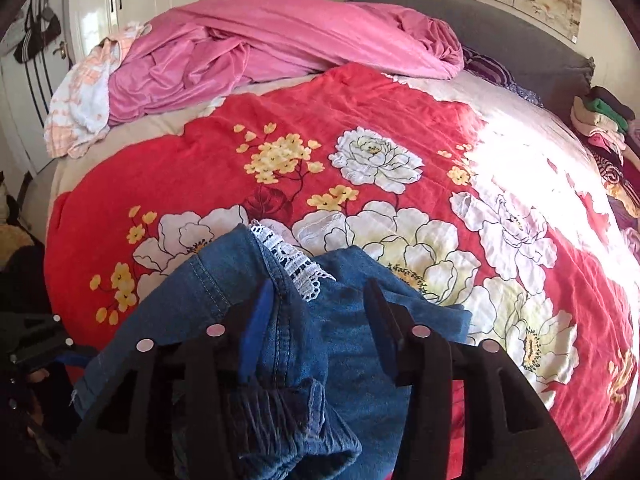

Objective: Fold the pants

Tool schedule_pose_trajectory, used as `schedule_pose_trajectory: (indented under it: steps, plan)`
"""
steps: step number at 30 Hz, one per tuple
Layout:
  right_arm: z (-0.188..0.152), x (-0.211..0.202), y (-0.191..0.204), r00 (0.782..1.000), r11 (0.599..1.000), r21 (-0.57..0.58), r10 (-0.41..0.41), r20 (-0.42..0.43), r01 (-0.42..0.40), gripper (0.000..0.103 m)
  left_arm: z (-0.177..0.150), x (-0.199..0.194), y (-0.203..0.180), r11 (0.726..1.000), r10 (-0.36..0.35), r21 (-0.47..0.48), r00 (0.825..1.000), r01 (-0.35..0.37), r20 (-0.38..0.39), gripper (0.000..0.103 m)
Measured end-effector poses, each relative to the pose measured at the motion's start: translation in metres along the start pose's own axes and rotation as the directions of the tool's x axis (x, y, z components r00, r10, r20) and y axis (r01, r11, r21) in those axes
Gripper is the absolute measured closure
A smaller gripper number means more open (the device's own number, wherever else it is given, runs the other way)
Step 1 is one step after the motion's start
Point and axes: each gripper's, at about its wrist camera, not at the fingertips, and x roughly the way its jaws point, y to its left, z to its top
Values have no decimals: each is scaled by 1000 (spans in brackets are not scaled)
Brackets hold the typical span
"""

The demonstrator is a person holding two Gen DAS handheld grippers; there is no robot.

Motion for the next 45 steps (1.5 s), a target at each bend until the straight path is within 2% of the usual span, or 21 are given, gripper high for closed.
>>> schedule_pose_trajectory:
  steps: [3,7,9,12,15,18,21,23,25,29,31,33,34,35,36,37,38,39,40,42,45]
  plan:
    - [-7,-23,0,999,999,30,26,45,-27,50,0,0,0,1000,0,-1,1000,0,0,43]
    - [-24,-50,6,996,998,36,50,77,-53,49,0,0,0,1000,1,1,1000,-1,0,43]
    - [-36,-57,9,995,997,45,66,74,-69,49,0,1,0,1000,1,0,1000,-1,0,43]
    - [-58,-55,12,997,995,71,66,32,-68,39,0,0,1,1000,1,-1,1000,-1,1,42]
    - [-81,-52,7,997,990,120,72,6,-73,38,1,-7,1,1000,-6,2,1000,6,10,36]
    - [-98,-60,-10,994,966,233,105,34,-110,34,5,-21,4,1000,-23,-5,999,24,44,34]
    - [-110,-68,-31,995,944,313,89,53,-101,28,16,-29,13,999,-9,-31,996,12,85,30]
    - [-115,-66,-43,995,927,362,86,47,-97,28,28,-25,21,999,12,-45,996,-9,84,30]
    - [-117,-59,-52,992,904,408,121,45,-129,27,40,-14,30,997,34,-66,997,-30,69,30]
    - [-115,-38,-59,976,859,468,209,52,-209,27,55,16,41,994,-31,-104,1000,31,1,30]
    - [-112,-27,-61,974,851,478,221,49,-217,26,60,31,45,986,-88,-141,996,84,-28,30]
    - [-109,-17,-62,967,845,474,248,63,-247,26,62,38,46,983,-105,-151,994,100,-23,30]
    - [-107,-12,-62,965,846,469,255,60,-253,27,63,40,45,984,-108,-146,994,104,-19,30]
    - [-105,-9,-61,963,850,459,263,56,-259,28,63,41,44,985,-107,-140,994,103,-22,35]
    - [-103,-7,-60,960,856,441,274,55,-270,35,64,43,41,985,-113,-135,993,108,-28,42]
    - [-100,-7,-59,959,861,428,279,55,-275,49,66,42,39,985,-117,-132,993,113,-26,49]
    - [-96,-7,-58,953,859,419,298,56,-294,57,68,41,38,985,-115,-129,993,111,-26,53]
    - [-92,-7,-57,946,856,410,318,65,-315,74,70,40,36,986,-112,-125,993,108,-30,55]
    - [-87,-10,-54,943,859,395,324,73,-326,78,73,38,35,987,-111,-120,993,107,-32,57]
    - [-72,-18,-47,952,889,340,295,88,-307,78,79,30,31,992,-91,-90,996,89,-21,60]
    - [-44,-30,-41,955,922,256,263,135,-290,78,97,17,32,997,-49,-53,998,51,35,60]
